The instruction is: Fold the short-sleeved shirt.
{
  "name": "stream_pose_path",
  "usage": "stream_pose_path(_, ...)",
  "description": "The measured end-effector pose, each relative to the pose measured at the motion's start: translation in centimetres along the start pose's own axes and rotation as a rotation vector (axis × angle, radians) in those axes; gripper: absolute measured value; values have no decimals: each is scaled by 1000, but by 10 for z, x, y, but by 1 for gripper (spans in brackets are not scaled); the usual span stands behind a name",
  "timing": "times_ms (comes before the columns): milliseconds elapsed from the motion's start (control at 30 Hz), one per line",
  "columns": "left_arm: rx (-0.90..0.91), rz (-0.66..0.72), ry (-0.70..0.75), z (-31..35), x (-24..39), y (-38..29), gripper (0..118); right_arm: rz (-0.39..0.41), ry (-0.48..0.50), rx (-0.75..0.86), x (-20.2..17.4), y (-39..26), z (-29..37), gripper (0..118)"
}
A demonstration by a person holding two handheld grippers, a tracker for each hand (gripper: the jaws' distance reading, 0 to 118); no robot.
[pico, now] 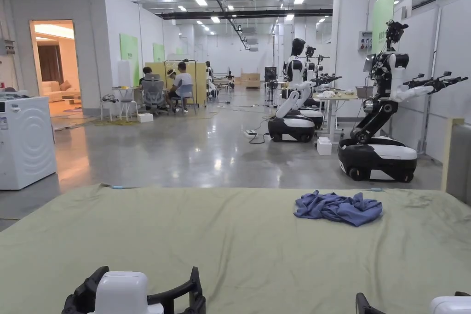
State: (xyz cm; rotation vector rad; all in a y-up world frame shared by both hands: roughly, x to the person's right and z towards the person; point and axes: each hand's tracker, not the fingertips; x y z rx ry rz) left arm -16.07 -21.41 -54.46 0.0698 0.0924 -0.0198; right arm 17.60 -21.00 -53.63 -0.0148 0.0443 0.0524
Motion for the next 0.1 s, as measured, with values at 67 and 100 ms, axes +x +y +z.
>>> stream_pose_path(67,0,2,2,0,-1,0,118,-28,13,-4,1,1,0,118)
stream_pose_path(100,-1,3,3,0,-1,0,118,-39,-23,14,0,1,1,118)
